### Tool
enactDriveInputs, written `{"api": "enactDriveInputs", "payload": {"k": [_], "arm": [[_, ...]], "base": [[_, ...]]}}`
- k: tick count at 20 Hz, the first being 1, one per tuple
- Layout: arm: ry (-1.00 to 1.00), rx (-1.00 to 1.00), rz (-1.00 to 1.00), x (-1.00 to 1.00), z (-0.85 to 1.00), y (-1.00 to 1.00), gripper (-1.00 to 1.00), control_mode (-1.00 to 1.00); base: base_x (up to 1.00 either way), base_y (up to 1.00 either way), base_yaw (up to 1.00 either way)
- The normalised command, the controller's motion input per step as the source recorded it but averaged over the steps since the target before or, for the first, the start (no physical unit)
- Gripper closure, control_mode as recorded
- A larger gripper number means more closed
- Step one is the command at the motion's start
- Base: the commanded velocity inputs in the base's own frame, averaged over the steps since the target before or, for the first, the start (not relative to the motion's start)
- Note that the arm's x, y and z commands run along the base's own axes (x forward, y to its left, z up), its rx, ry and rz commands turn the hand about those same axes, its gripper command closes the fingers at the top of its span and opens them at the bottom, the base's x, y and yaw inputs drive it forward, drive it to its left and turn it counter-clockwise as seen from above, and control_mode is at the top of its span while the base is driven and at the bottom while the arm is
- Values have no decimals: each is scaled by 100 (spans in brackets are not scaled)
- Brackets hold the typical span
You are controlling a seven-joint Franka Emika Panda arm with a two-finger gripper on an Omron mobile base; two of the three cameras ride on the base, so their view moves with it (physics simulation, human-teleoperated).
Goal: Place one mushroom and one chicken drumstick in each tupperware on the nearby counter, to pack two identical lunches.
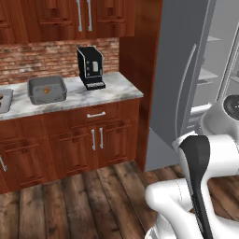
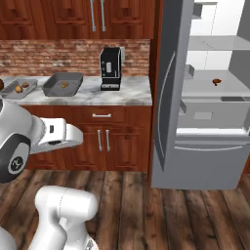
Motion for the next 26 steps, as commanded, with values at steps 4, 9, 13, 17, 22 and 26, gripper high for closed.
{"api": "enactDriveInputs", "payload": {"k": [4, 9, 13, 17, 22, 26], "arm": [[0, 0, 0, 0, 0, 0, -100, 100], [0, 0, 0, 0, 0, 0, -100, 100], [0, 0, 0, 0, 0, 0, -100, 100], [0, 0, 0, 0, 0, 0, -100, 100], [0, 0, 0, 0, 0, 0, -100, 100], [0, 0, 0, 0, 0, 0, -100, 100]], "base": [[13, -100, 0], [32, -100, -1], [33, -100, 0], [39, -100, 0], [66, -69, 0], [90, -6, 0]]}}
